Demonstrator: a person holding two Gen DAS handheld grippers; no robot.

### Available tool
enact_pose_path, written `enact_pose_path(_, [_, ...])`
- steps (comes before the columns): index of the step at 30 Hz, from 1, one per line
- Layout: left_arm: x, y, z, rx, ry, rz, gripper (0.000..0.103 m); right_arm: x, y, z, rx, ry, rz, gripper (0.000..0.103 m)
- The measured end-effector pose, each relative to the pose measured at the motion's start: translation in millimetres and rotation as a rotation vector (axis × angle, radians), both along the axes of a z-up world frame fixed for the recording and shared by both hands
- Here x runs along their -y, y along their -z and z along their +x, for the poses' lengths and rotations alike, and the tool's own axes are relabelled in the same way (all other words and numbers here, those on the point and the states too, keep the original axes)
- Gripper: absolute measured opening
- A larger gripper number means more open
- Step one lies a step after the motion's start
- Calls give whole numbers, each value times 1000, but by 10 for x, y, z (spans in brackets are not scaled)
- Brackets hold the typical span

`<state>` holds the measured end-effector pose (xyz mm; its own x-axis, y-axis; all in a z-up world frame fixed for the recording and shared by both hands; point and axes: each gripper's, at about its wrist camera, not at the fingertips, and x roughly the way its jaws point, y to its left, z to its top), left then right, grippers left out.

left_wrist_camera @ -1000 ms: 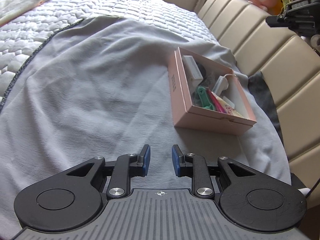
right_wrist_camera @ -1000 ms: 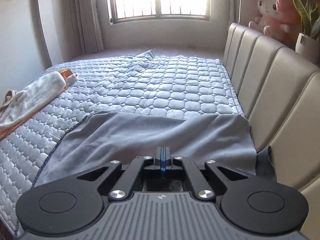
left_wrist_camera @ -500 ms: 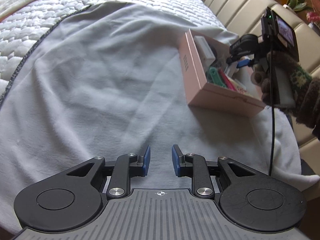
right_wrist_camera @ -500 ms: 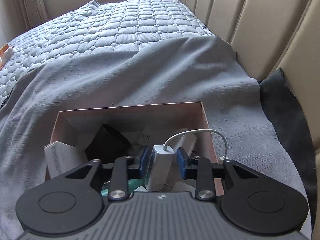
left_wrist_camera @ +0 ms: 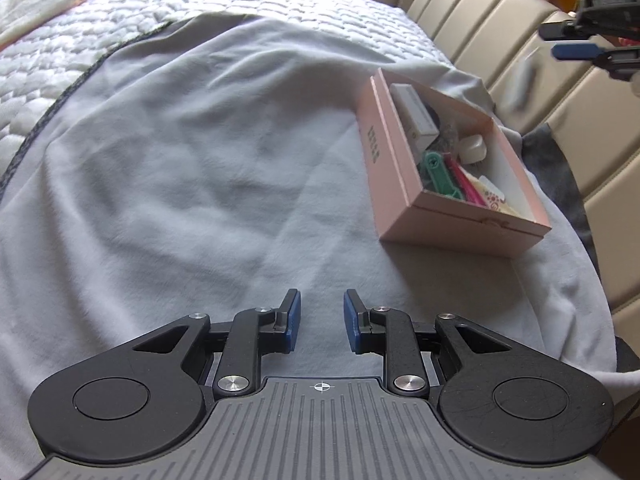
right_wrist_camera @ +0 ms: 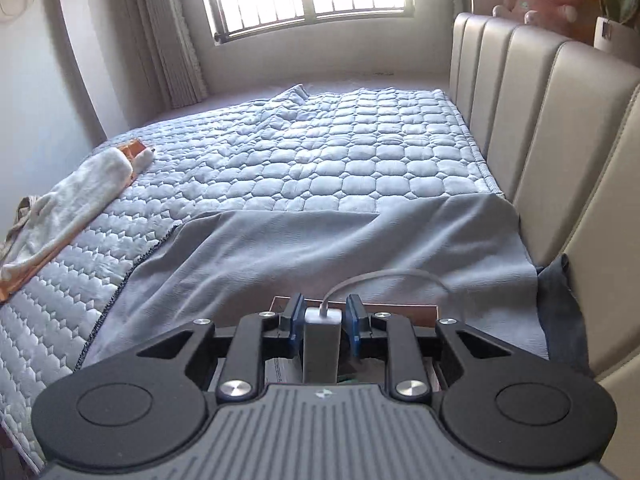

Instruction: Organize rigid objects

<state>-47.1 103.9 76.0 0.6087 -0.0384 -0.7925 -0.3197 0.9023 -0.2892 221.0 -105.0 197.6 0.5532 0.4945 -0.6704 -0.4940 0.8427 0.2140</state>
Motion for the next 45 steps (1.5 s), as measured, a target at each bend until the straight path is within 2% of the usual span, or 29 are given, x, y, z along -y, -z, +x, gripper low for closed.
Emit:
enact_pose_path(2, [34,12,57,25,12,16,26,45,116,-12,3,27,22,37])
enact_pose_path(6, [98,84,145,73,13,41,26,166,394,-290,43,26,22,38])
enact_pose_path(9, [158,197,221,105,11,73,26,235,628,-611,87,1,45,43])
enact_pose_path(11, [199,279,241,123,9,90,26,273,846,-828,90,0,69,48])
enact_pose_path(14, [295,432,192,151,29,112,26,297,1244,-1124,85,18,88,49])
enact_pose_path(16, [369,531,133,170,33,139,26,299,1521,-1310,111,24,63,49])
enact_pose_path(18, [451,584,69,210,36,191,26,298,1723,-1483,176,30,16,56])
enact_pose_path(22, [546,663,-25,268,49,249,27,426,2109,-1651,159,76,-76,58])
enact_pose_path(24, [565,665,-36,283,64,256,28,514,2131,-1709,153,101,-45,59])
enact_pose_path(26, [577,668,-28,283,70,261,28,520,2134,-1752,158,121,-47,74])
enact_pose_path(30, [611,681,-11,279,80,288,28,445,2155,-1868,203,103,-89,76])
enact_pose_path(34, [645,691,-37,287,84,314,28,462,2175,-1914,218,120,-79,79])
enact_pose_path(36, [670,693,-45,289,87,333,28,504,2186,-1922,210,126,-56,84])
enact_pose_path(37, [682,690,-42,285,89,342,28,509,2185,-1920,208,136,-53,92])
enact_pose_path(38, [687,689,-37,278,93,348,28,501,2183,-1919,209,148,-62,96])
enact_pose_path(42, [723,667,-61,257,94,364,28,366,2203,-1882,205,206,-173,103])
enact_pose_path(45, [805,669,-82,248,102,414,28,356,2220,-1881,202,219,-176,103])
